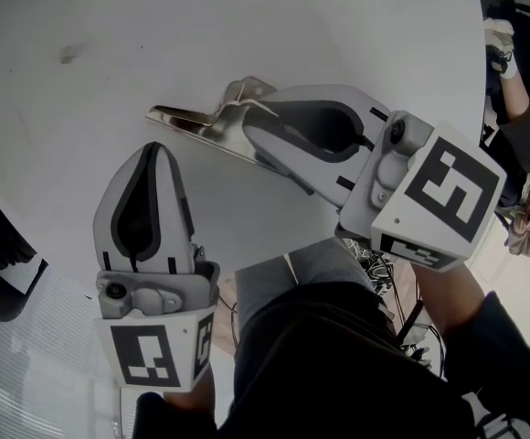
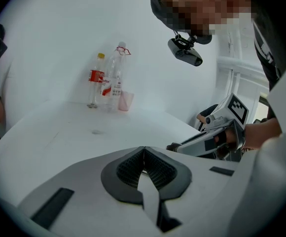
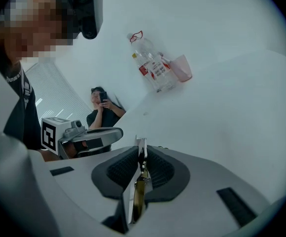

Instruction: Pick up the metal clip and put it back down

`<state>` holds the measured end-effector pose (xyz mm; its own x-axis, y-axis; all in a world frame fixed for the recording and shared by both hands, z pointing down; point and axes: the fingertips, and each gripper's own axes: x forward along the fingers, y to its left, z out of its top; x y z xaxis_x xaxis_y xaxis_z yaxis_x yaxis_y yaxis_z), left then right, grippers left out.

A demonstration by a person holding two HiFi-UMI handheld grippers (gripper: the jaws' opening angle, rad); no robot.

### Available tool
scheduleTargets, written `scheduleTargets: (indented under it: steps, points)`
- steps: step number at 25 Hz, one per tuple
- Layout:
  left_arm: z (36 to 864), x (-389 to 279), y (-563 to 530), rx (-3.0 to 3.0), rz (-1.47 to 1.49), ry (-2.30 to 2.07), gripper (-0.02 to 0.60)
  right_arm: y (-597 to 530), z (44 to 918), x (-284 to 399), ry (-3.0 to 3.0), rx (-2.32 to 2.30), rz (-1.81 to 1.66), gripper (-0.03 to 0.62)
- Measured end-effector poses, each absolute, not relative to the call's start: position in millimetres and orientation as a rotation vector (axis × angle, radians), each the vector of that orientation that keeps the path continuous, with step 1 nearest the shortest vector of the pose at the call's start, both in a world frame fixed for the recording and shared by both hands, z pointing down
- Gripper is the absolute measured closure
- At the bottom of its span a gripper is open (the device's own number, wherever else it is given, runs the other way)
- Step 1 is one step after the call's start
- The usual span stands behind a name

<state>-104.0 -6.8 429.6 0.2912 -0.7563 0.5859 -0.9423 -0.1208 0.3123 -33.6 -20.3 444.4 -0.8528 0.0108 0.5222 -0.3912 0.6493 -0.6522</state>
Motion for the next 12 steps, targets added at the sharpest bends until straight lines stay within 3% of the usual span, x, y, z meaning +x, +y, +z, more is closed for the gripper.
scheduleTargets:
  steps: [12]
  points:
    - [443.9,-109.9,1.8,1.882,0.426,-1.49,0.56,-22.9,461.8,-36.5,-2.349,0.329,1.011,0.479]
